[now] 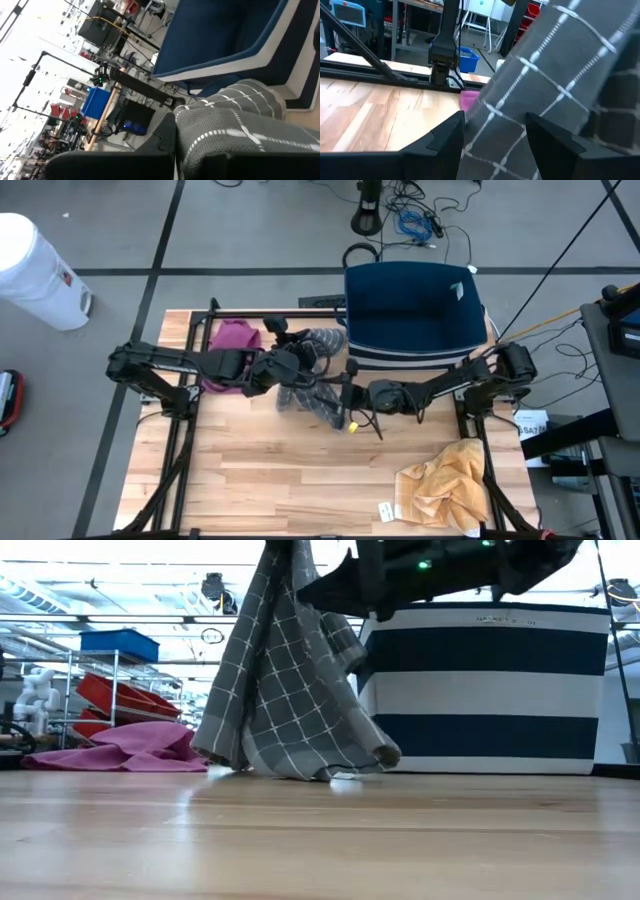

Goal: Fold towel
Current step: Fold the gray checkered towel

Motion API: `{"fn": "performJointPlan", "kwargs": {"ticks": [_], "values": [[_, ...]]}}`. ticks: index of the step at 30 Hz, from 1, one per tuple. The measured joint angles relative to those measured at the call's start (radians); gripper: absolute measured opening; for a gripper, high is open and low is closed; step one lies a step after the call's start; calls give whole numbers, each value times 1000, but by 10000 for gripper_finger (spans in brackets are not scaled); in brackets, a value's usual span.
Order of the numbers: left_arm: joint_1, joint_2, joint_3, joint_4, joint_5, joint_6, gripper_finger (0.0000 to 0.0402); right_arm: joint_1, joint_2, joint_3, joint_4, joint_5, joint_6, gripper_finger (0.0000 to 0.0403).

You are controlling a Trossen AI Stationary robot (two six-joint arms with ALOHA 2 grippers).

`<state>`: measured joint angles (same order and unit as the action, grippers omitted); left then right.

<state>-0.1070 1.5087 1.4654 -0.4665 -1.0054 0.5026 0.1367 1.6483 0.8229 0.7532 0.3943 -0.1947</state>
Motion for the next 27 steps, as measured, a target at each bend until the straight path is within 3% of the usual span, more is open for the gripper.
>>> {"fn": "performJointPlan", "kwargs": {"ticks": [4,9,11,18,23,27], "values": [[2,16,0,3,0,0,0,10,62,69,-47,31,-4,201],[0,30,0,2,2,-3,0,25,109,115,-160,323,-15,201],[-5,31,0,4,2,-4,0,27,116,115,-161,394,-25,201],[-11,32,0,5,2,-3,0,29,117,116,-154,422,1,194],[-8,32,0,6,-7,-3,0,46,117,116,-106,327,84,182],[-4,32,0,17,25,-27,0,59,116,116,-77,442,85,181]]}}
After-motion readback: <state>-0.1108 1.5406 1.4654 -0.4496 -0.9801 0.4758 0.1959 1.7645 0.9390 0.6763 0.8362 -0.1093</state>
